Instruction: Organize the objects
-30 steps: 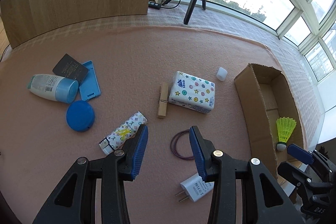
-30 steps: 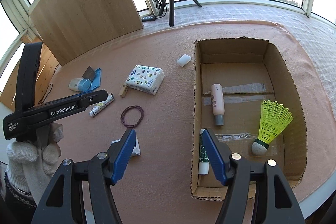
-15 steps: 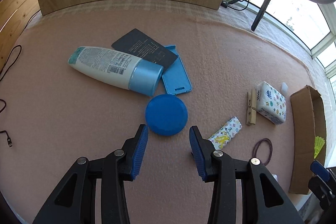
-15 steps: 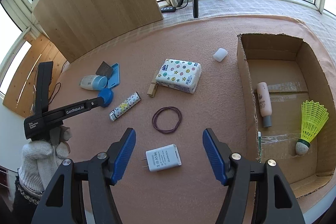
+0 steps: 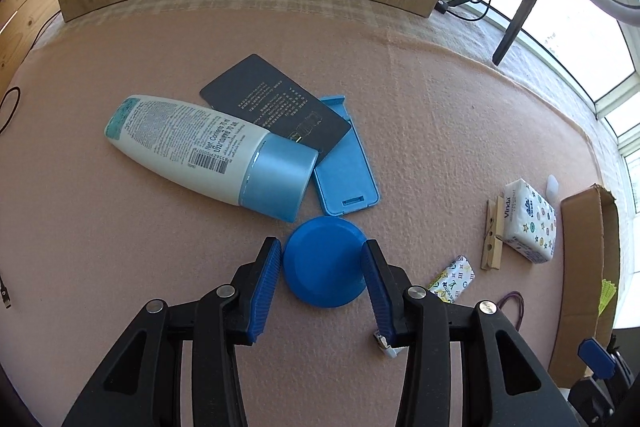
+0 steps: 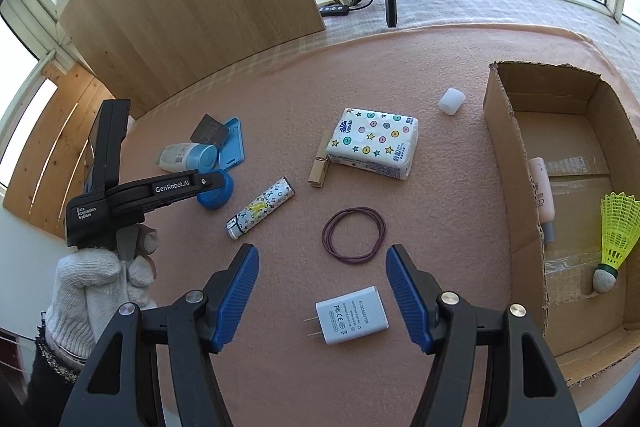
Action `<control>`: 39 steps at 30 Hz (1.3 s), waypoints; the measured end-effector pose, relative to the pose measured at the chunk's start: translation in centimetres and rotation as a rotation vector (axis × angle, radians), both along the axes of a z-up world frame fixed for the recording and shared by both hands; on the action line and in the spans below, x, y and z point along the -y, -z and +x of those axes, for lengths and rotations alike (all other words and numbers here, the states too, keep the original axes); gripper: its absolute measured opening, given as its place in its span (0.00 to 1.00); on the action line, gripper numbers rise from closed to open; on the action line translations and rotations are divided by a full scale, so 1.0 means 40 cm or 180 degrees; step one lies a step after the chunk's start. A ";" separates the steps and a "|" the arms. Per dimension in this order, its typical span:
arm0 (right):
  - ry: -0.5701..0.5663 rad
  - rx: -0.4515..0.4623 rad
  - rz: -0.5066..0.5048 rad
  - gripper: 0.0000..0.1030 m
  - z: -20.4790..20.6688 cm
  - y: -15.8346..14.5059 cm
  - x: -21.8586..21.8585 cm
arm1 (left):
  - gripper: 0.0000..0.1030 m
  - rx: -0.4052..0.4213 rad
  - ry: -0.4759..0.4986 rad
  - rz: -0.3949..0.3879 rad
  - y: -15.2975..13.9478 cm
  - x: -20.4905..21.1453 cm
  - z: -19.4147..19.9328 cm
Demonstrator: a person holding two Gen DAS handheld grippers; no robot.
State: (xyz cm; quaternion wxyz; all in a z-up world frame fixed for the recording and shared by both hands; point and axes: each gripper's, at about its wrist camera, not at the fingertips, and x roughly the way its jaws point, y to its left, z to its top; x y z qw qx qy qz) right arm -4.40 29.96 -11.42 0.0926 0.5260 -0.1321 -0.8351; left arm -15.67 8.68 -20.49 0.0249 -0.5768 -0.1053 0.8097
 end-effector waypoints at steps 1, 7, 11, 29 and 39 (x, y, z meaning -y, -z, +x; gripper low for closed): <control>0.0007 0.0000 -0.0003 0.60 -0.001 -0.001 0.001 | 0.44 -0.0004 -0.0013 0.0003 0.001 0.003 -0.002; 0.0006 0.0002 0.0002 0.61 -0.008 -0.003 0.013 | 0.49 0.0027 0.0019 0.0048 0.003 -0.008 -0.014; 0.0000 0.0015 0.0003 0.61 -0.012 0.001 0.020 | 0.50 0.0014 0.0052 0.0015 0.004 -0.026 -0.016; -0.0070 0.0064 -0.0057 0.61 -0.035 0.004 0.040 | 0.57 0.0104 -0.0015 0.0141 0.006 -0.046 -0.024; -0.0063 0.0094 -0.0079 0.61 -0.049 0.005 0.041 | 0.51 -0.0008 0.0085 -0.0128 0.009 -0.070 -0.020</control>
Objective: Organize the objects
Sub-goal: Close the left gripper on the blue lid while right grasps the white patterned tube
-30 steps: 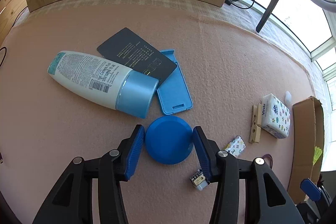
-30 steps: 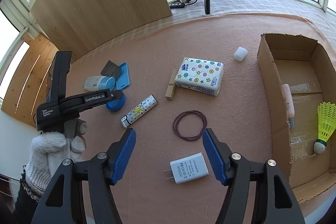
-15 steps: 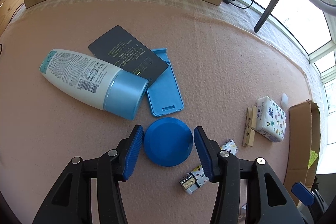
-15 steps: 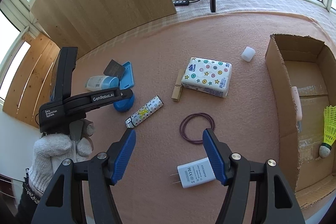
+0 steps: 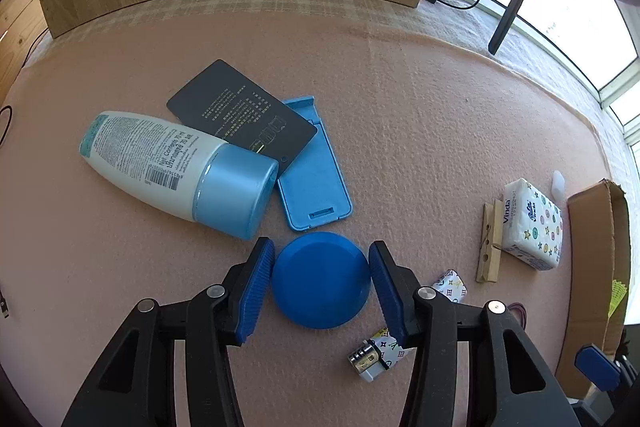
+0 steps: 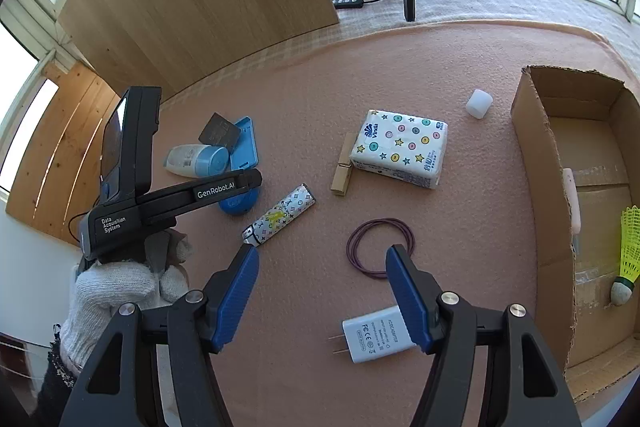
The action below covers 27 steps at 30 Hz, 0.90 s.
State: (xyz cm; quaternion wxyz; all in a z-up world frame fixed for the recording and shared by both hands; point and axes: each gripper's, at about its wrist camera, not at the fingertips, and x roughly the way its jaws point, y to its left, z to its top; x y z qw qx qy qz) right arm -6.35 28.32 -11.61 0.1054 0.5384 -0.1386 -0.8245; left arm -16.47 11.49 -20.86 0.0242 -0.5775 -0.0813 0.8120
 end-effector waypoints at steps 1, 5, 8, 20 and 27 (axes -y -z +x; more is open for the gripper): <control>-0.0001 0.0003 -0.0006 0.61 -0.002 0.000 0.002 | 0.51 -0.0010 0.0018 -0.0006 0.000 0.002 0.003; 0.0006 0.0059 -0.0070 0.61 -0.020 0.005 0.014 | 0.51 -0.0041 0.0055 -0.0011 -0.001 0.014 0.023; 0.0004 0.0125 -0.0116 0.61 -0.036 0.015 0.028 | 0.51 -0.0065 0.0063 0.0004 -0.001 0.035 0.046; -0.0039 0.0553 -0.0304 0.57 -0.131 0.102 0.121 | 0.51 -0.0122 0.0032 -0.0013 -0.001 0.146 0.173; 0.0045 0.0719 -0.0225 0.56 -0.170 0.154 0.152 | 0.51 -0.0135 -0.0010 0.0013 -0.001 0.193 0.220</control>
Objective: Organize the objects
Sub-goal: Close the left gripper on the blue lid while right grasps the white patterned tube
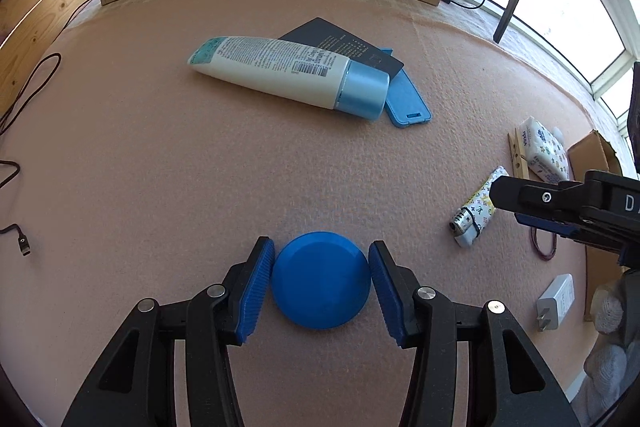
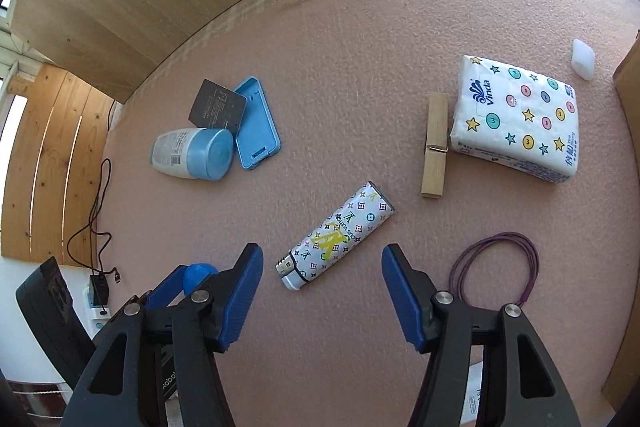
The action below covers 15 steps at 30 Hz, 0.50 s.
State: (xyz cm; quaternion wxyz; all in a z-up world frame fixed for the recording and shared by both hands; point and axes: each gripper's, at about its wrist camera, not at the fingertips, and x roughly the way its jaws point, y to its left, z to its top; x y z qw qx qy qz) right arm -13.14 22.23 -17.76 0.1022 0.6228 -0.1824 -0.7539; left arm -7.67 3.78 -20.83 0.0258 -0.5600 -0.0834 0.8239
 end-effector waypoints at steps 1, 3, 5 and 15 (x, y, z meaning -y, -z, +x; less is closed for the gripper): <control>0.0020 0.0008 0.0045 0.56 -0.004 0.005 0.002 | 0.51 -0.0002 -0.0001 0.0000 0.000 0.003 0.005; 0.0036 0.0024 0.0104 0.56 -0.013 0.015 0.009 | 0.51 -0.0008 0.0002 0.0001 0.000 0.009 0.014; 0.0032 0.0027 0.0182 0.55 -0.020 0.022 0.018 | 0.51 -0.0010 -0.0003 0.0022 0.000 0.016 0.022; -0.0407 -0.0160 0.0623 0.27 -0.028 0.023 0.115 | 0.51 -0.0020 -0.0062 0.0094 -0.002 0.034 0.053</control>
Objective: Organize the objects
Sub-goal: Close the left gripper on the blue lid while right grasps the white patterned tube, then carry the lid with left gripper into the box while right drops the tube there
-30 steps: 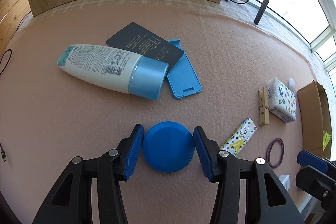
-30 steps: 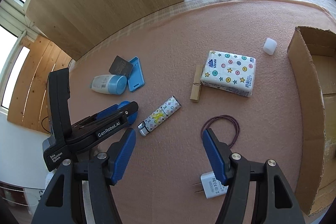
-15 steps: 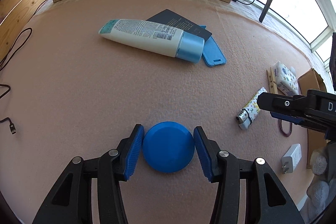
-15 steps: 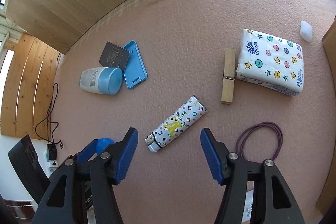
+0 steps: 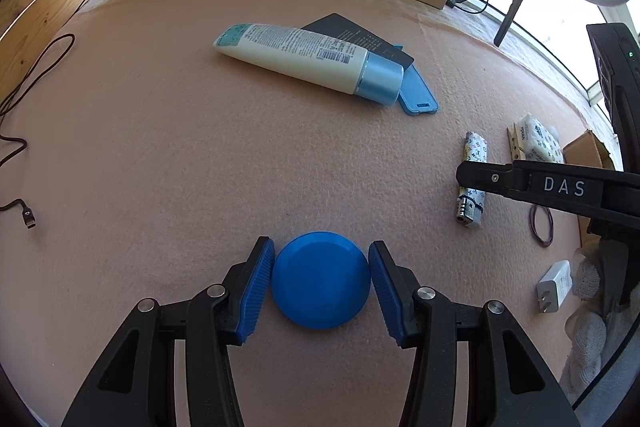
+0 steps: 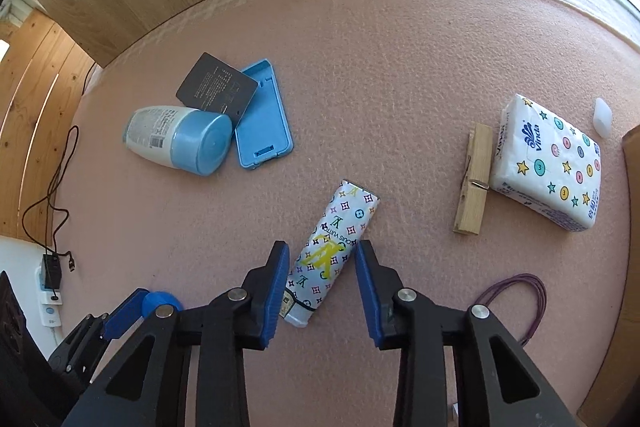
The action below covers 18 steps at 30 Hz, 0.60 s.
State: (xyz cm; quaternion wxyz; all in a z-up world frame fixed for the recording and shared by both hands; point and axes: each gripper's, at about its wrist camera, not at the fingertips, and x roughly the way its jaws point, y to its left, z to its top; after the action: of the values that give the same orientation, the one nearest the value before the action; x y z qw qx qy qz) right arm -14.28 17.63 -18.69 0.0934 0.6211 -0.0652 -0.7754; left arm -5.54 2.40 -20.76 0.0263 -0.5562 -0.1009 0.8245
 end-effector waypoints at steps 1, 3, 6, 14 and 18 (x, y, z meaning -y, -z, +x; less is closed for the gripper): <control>-0.0092 -0.0041 0.0066 0.26 0.005 0.000 0.014 | 0.51 -0.0001 -0.0008 0.0004 0.000 0.002 0.002; -0.0250 -0.0116 0.0173 0.24 0.016 0.000 0.037 | 0.51 -0.0003 -0.0027 0.0015 0.000 0.006 0.007; -0.0393 -0.0160 0.0161 0.20 0.030 -0.002 0.049 | 0.51 -0.0001 -0.0062 0.0041 -0.001 0.012 0.015; -0.0454 -0.0141 -0.0037 0.19 0.081 -0.004 0.024 | 0.51 0.0003 -0.0105 0.0105 -0.004 0.008 0.051; -0.0470 -0.0168 -0.0104 0.19 0.116 -0.010 0.011 | 0.51 0.0016 -0.0100 0.0130 -0.007 0.000 0.069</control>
State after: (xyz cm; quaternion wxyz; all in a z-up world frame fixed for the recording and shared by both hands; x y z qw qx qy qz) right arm -9.64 17.21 -18.30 0.1621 0.6019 -0.0294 -0.7814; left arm -2.79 2.42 -20.48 0.0244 -0.5559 -0.1265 0.8212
